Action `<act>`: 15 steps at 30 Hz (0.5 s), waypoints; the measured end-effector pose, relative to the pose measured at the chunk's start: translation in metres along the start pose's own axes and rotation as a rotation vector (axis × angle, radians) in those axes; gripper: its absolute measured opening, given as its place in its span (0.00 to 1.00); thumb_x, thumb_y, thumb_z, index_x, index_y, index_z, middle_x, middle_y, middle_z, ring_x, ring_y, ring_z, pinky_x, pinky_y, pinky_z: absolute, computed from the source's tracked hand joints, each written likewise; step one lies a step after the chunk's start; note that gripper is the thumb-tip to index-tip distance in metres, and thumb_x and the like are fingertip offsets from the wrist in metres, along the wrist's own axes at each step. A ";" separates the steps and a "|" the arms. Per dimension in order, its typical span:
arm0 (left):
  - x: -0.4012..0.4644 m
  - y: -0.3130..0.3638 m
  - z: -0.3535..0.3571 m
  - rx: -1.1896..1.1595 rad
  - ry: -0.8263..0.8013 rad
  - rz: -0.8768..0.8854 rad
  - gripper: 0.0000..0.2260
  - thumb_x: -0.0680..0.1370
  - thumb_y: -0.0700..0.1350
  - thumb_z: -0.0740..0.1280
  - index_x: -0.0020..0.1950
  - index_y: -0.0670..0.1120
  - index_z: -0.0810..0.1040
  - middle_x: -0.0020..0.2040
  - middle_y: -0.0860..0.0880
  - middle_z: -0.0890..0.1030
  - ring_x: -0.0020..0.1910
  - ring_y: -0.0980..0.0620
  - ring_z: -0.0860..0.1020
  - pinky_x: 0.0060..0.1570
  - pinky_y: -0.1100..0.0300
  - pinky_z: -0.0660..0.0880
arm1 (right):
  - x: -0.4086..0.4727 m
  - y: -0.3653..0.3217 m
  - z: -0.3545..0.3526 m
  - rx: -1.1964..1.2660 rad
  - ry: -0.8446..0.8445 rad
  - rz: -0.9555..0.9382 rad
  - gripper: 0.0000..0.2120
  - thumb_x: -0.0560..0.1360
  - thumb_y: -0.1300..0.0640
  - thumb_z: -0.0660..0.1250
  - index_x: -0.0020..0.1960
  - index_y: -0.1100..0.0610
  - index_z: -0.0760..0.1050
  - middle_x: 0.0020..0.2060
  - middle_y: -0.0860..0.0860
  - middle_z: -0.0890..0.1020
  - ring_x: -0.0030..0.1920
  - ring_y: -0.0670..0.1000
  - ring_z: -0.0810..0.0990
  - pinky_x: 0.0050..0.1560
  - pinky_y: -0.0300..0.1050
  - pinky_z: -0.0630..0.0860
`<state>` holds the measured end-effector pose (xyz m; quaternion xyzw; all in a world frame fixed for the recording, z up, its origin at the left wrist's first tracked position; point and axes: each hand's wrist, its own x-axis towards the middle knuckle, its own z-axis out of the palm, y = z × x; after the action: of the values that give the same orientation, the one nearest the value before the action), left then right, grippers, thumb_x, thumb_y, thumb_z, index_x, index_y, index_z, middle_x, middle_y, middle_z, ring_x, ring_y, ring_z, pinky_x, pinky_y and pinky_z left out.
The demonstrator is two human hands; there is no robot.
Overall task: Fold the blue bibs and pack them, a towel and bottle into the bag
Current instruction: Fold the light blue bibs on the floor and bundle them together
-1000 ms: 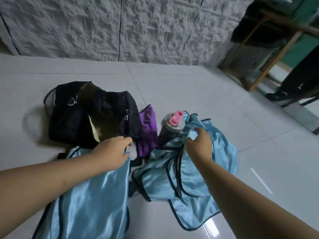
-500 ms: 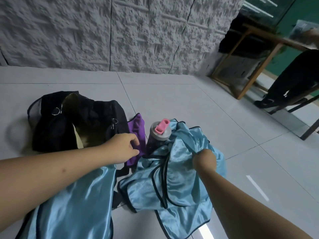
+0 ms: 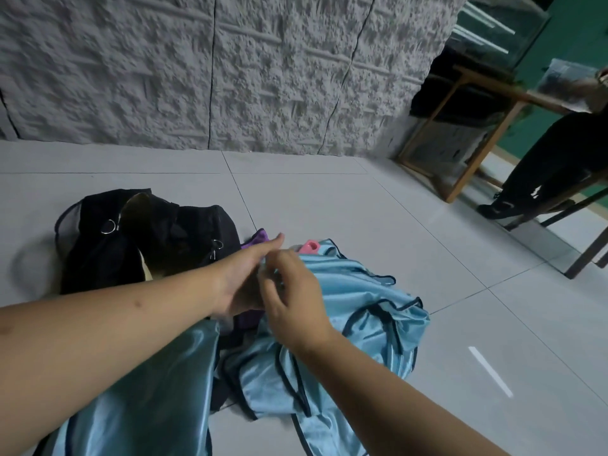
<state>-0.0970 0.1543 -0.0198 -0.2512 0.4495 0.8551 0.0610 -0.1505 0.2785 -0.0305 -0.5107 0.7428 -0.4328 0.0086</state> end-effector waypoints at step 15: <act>-0.056 0.112 -0.009 0.283 0.235 0.557 0.09 0.83 0.43 0.66 0.47 0.50 0.84 0.44 0.44 0.85 0.41 0.47 0.84 0.51 0.48 0.80 | -0.015 0.060 -0.030 0.019 0.158 0.976 0.45 0.75 0.57 0.70 0.82 0.41 0.46 0.80 0.57 0.56 0.48 0.54 0.79 0.34 0.40 0.75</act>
<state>-0.0821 0.0884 0.0854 -0.2046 0.6193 0.7330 -0.1933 -0.2018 0.3153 -0.0576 -0.0688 0.8898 -0.4224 0.1585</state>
